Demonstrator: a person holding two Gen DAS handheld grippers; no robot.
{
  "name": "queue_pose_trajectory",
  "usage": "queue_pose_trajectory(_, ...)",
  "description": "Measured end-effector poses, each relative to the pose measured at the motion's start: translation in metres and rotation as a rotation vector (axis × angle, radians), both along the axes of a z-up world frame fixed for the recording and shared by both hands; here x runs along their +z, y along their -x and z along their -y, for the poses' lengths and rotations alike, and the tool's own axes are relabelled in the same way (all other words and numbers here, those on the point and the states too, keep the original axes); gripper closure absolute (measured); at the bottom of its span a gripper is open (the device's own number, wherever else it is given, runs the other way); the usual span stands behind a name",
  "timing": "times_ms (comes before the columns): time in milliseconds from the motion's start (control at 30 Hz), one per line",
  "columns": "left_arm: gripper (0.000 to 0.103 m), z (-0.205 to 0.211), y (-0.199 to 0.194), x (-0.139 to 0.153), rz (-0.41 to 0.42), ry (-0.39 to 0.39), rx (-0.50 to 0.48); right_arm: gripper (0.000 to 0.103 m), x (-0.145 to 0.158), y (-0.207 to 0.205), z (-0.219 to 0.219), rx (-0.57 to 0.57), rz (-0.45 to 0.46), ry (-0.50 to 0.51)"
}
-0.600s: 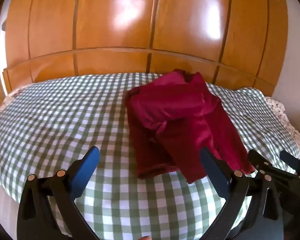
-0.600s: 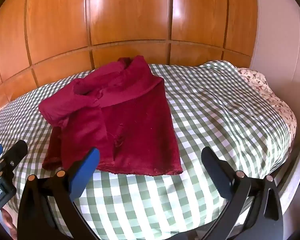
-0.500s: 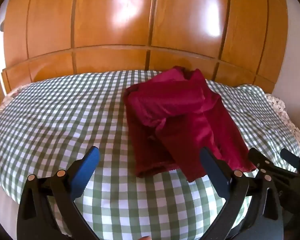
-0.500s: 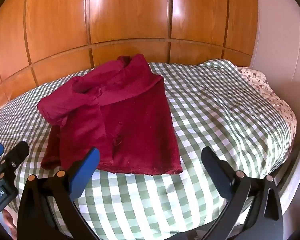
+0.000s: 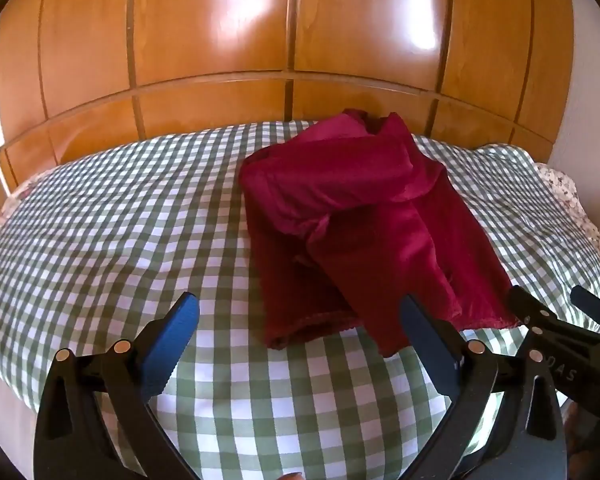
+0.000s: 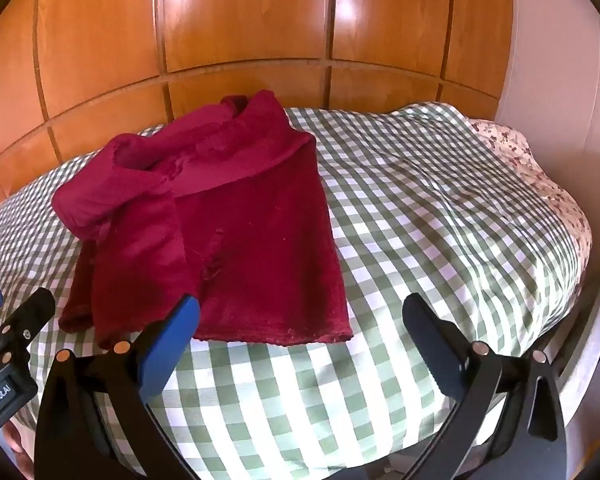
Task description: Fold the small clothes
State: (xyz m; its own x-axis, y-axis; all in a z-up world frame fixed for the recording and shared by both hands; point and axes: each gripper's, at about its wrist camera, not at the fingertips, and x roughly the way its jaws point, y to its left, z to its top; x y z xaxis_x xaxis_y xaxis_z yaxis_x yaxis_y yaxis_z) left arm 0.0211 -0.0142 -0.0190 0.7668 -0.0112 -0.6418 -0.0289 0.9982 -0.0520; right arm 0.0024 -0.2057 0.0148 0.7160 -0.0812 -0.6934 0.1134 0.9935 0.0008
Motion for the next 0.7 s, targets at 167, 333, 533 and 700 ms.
queue_pose_trajectory(167, 0.004, 0.003, -0.001, 0.0, 0.0, -0.011, 0.002, 0.002, -0.003, -0.002, 0.001, -0.001, -0.012, 0.002)
queue_pose_trajectory(333, 0.004, 0.002, -0.001, 0.0, 0.001, -0.008, 0.005, 0.002, -0.003, -0.001, -0.002, 0.006, -0.006, 0.012)
queue_pose_trajectory(533, 0.004, -0.001, 0.002, 0.002, 0.01, -0.01, 0.004, 0.002, -0.001, -0.001, -0.007, 0.016, -0.003, 0.019)
queue_pose_trajectory(700, 0.004, -0.002, 0.004, 0.004, 0.013, -0.011, 0.005, 0.002, 0.0, 0.0, -0.01, 0.023, 0.002, 0.029)
